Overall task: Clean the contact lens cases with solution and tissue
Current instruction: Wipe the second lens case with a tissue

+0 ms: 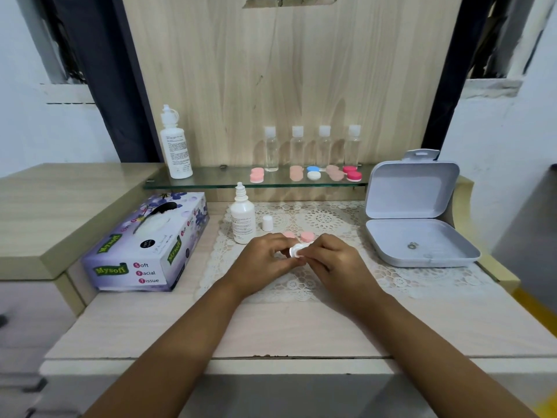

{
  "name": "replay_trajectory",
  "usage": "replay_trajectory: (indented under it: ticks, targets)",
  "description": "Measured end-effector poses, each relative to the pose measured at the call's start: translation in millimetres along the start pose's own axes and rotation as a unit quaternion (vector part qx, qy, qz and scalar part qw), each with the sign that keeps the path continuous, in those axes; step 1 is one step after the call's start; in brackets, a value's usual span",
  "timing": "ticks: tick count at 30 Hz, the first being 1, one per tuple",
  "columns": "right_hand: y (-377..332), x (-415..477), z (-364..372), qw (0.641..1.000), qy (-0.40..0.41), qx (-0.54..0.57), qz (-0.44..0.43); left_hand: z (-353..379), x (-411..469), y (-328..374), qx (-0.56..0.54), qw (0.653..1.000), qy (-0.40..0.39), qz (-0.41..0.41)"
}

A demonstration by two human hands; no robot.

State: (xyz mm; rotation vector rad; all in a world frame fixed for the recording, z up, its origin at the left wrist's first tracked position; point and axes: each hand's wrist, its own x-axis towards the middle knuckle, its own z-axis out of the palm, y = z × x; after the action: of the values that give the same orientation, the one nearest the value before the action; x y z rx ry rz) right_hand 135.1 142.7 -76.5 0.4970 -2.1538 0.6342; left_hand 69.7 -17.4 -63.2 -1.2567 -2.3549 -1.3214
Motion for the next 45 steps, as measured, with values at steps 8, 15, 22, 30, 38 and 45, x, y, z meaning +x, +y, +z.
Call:
replay_trajectory:
  ticks: [8,15,22,30,38,45]
  targets:
    - [4.8,1.8,1.6,1.000,0.009,-0.019,0.004,1.5,-0.1,-2.0,0.044,0.999,-0.010,0.020]
    - [-1.7,-0.5,-1.3,1.000,-0.024,-0.003,-0.008,-0.3,-0.2,-2.3,0.031,0.999,-0.012,0.013]
    - [9.0,-0.3,-7.2,0.999,-0.007,-0.019,0.051,-3.1,0.7,-2.4,-0.009,1.000,0.008,-0.016]
    - [13.3,2.6,-11.1,0.992,0.026,-0.020,0.120,-4.0,0.4,-4.2,-0.027,0.999,0.012,-0.042]
    - [11.8,2.0,-13.4,0.978,-0.046,-0.073,0.193,-1.2,-0.6,-13.7,0.026,0.998,0.016,-0.060]
    - [5.2,2.3,-18.6,0.962,-0.107,-0.148,0.205,0.2,0.1,-17.7,0.165,0.985,0.043,0.026]
